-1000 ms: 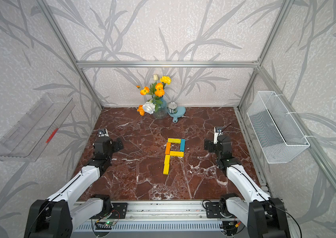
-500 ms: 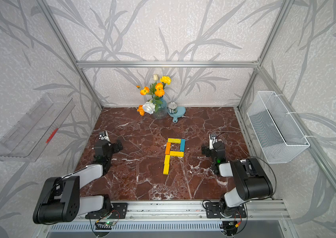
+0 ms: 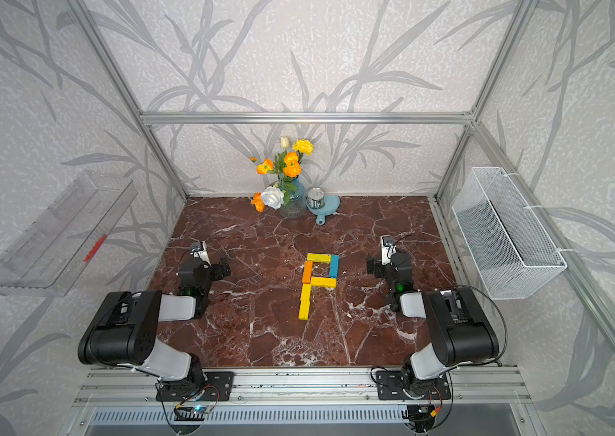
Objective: Assemble the letter p with building blocks
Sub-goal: Reset both arms
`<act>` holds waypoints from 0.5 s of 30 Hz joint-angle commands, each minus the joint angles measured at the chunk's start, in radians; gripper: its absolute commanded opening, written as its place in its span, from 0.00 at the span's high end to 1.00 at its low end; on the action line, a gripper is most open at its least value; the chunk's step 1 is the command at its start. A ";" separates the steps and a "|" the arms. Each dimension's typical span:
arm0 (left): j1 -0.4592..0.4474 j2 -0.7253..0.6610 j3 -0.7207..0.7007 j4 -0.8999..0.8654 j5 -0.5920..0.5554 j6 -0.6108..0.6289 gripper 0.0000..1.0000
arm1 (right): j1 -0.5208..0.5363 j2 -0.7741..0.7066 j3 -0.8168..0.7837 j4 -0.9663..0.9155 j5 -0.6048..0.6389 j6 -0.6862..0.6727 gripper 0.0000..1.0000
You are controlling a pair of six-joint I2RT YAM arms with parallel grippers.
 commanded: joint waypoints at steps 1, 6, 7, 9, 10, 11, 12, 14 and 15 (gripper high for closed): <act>0.004 -0.007 0.036 -0.007 0.010 0.018 0.00 | -0.012 0.000 0.018 -0.050 -0.026 0.002 0.01; 0.002 -0.017 0.043 -0.037 0.011 0.019 0.00 | -0.012 0.000 0.018 -0.049 -0.026 0.002 0.01; 0.002 -0.011 0.039 -0.018 0.009 0.020 0.00 | -0.012 0.000 0.018 -0.049 -0.026 0.002 0.01; 0.002 -0.017 0.042 -0.034 0.011 0.018 0.00 | -0.012 -0.002 0.017 -0.049 -0.025 0.003 0.01; 0.000 -0.015 0.040 -0.024 0.009 0.021 0.00 | -0.012 -0.002 0.017 -0.047 -0.025 0.002 0.01; 0.000 -0.014 0.040 -0.025 0.009 0.021 0.00 | -0.012 -0.002 0.016 -0.047 -0.025 0.002 0.01; 0.000 -0.015 0.043 -0.032 0.009 0.020 0.00 | -0.012 -0.002 0.016 -0.047 -0.025 0.002 0.01; 0.000 -0.014 0.040 -0.027 0.009 0.020 0.00 | -0.012 -0.002 0.016 -0.047 -0.025 0.002 0.01; 0.000 -0.014 0.040 -0.028 0.009 0.020 0.00 | -0.012 -0.002 0.016 -0.048 -0.025 0.002 0.01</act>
